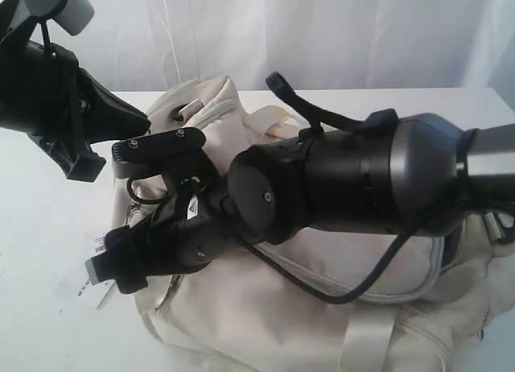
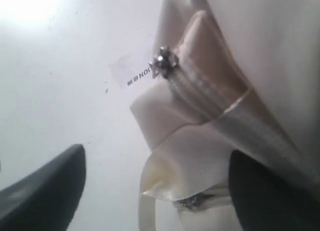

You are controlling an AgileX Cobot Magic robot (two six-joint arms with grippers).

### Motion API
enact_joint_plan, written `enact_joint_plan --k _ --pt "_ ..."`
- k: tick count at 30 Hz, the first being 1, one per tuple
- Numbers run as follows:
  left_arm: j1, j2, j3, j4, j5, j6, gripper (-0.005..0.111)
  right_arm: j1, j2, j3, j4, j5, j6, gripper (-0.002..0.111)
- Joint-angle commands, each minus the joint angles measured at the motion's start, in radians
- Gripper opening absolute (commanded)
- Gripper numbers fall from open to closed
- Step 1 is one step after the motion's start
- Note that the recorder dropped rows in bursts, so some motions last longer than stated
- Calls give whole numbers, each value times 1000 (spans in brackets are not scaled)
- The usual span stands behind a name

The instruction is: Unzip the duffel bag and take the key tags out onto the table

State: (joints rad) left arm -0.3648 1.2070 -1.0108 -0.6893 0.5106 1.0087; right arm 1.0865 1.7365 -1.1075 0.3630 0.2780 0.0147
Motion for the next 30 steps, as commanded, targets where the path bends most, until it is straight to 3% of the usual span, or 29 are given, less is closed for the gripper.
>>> enact_joint_plan --k 1,13,19,21,24,26,30 --pt "3 -6 -5 -28 11 3 0 -1 2 3 1 -105 53 81" --pt "3 -6 -5 -28 14 13 0 -91 2 3 -53 118 146 81" --pt "3 -6 -5 -30 12 13 0 -101 2 3 -20 -47 147 80" --pt "3 -6 -5 -30 12 13 0 -101 2 3 -20 -77 159 66" --pt "3 -6 -5 -30 12 13 0 -101 2 3 -20 -52 172 22" --pt "3 -6 -5 -30 12 13 0 -101 2 3 -22 -14 160 4" --pt "3 -6 -5 -30 8 13 0 -99 2 3 -22 74 97 0"
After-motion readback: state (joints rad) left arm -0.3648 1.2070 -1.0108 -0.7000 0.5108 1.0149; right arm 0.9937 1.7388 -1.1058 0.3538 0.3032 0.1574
